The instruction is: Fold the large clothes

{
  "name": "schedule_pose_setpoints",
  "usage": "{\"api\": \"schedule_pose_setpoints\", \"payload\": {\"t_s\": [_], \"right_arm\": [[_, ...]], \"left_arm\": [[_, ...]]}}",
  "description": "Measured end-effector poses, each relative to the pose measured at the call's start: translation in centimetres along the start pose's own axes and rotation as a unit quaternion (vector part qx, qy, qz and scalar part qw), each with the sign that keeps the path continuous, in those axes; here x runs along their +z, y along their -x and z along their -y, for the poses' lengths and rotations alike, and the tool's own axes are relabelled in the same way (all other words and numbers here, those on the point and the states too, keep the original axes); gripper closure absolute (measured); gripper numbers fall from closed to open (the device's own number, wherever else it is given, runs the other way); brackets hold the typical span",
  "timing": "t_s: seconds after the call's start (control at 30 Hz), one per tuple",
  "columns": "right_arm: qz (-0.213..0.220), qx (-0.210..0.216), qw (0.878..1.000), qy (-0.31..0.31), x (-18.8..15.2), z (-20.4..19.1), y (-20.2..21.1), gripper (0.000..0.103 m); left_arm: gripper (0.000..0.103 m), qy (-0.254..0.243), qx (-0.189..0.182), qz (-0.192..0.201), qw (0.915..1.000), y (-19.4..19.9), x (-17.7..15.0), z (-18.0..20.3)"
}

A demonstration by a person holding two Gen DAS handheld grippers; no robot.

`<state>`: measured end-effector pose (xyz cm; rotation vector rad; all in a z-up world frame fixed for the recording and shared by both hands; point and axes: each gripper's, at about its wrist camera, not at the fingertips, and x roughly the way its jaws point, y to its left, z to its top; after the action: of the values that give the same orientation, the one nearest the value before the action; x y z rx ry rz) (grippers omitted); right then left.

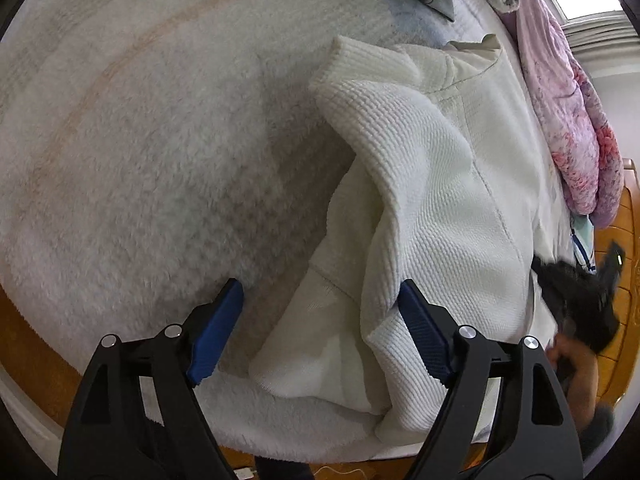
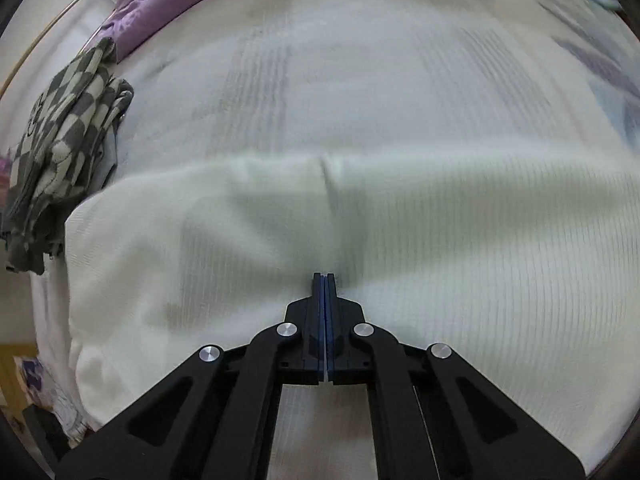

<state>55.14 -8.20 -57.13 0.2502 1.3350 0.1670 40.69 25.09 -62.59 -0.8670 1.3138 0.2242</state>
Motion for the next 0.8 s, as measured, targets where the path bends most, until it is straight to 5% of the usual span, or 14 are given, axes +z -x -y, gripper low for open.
{"api": "schedule_pose_setpoints", "payload": {"t_s": [0.2,0.47,0.73,0.77,0.8], "right_arm": [[-0.015,0.028,0.999,-0.018,-9.3,-0.2,2.8,0.102],[-0.045,0.046,0.996,-0.061,-15.7,0.2,3.7,0.102],[-0.041,0.052,0.997,-0.041,-16.4,0.7,3.3,0.103],[-0.042,0.053,0.997,-0.038,-16.3,0.7,3.4,0.103],[-0.041,0.052,0.997,-0.030,-16.2,0.6,3.7,0.100]], "left_arm": [[0.021,-0.004,0.001,-0.008,1.0000,-0.2,0.2,0.2],[0.021,-0.013,-0.002,-0.019,0.9997,-0.4,0.6,0.2],[0.021,-0.023,-0.020,-0.042,0.9986,-1.3,0.3,1.6],[0.028,-0.018,-0.022,-0.043,0.9987,-1.4,0.3,1.6],[0.045,-0.014,-0.023,-0.045,0.9986,-1.4,0.3,1.5]]}}
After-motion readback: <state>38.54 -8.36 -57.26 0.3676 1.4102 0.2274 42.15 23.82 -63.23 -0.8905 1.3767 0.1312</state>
